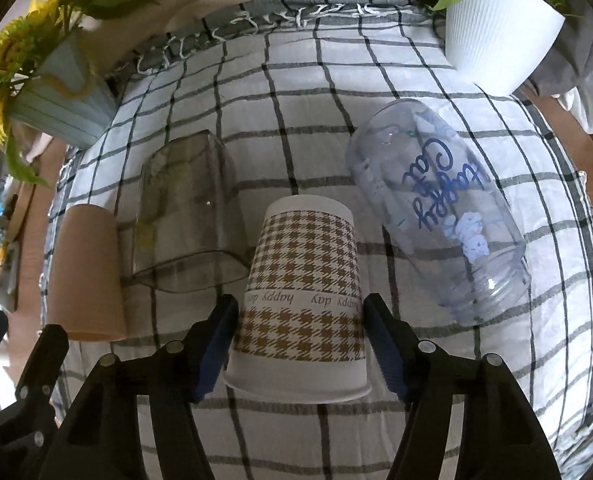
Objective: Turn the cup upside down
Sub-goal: 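Move the right tool toward the brown houndstooth paper cup and grasp it, then lift the paper cup with the right tool and carry it toward the left tool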
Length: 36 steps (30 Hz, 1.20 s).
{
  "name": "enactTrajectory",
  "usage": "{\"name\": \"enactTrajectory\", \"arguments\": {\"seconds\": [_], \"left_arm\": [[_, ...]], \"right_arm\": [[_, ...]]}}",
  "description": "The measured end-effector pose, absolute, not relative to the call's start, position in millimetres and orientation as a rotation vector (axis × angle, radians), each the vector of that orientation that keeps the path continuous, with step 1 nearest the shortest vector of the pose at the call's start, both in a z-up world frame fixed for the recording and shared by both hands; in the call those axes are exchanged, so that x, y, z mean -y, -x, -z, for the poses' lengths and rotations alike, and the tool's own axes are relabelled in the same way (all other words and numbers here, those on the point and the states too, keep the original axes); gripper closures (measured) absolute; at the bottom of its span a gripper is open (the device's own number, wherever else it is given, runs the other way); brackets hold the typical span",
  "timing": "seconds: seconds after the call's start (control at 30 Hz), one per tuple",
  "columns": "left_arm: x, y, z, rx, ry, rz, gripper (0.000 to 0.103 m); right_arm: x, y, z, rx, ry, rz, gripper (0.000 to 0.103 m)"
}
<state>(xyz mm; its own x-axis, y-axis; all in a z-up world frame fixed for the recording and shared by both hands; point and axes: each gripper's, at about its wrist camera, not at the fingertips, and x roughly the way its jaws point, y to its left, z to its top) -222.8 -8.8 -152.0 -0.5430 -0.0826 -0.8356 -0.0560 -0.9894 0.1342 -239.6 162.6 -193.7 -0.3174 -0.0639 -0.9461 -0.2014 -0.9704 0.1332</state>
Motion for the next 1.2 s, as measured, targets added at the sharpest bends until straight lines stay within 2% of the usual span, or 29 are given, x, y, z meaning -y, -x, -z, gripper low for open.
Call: {"name": "enactTrajectory", "arguments": {"seconds": [0.4,0.7,0.93,1.2], "left_arm": [[25.9,193.2,152.2,0.211,-1.502,2.693,0.0],[47.8,179.4,174.0,0.181,-1.567,2.594,0.0],[46.4,177.5,184.8,0.161,-1.626,2.57,0.0],[45.8,176.6,177.9,0.141,-1.641,2.581,0.001]], "right_arm": [[-136.8,200.9,156.6,-0.225,1.708,-2.586,0.04],[-109.3,190.8,181.6,-0.211,1.841,-2.58,0.04],[-104.2,186.3,190.2,-0.168,1.842,-2.586,0.039],[-107.3,177.6,181.8,-0.228,1.825,-2.589,0.033]]}}
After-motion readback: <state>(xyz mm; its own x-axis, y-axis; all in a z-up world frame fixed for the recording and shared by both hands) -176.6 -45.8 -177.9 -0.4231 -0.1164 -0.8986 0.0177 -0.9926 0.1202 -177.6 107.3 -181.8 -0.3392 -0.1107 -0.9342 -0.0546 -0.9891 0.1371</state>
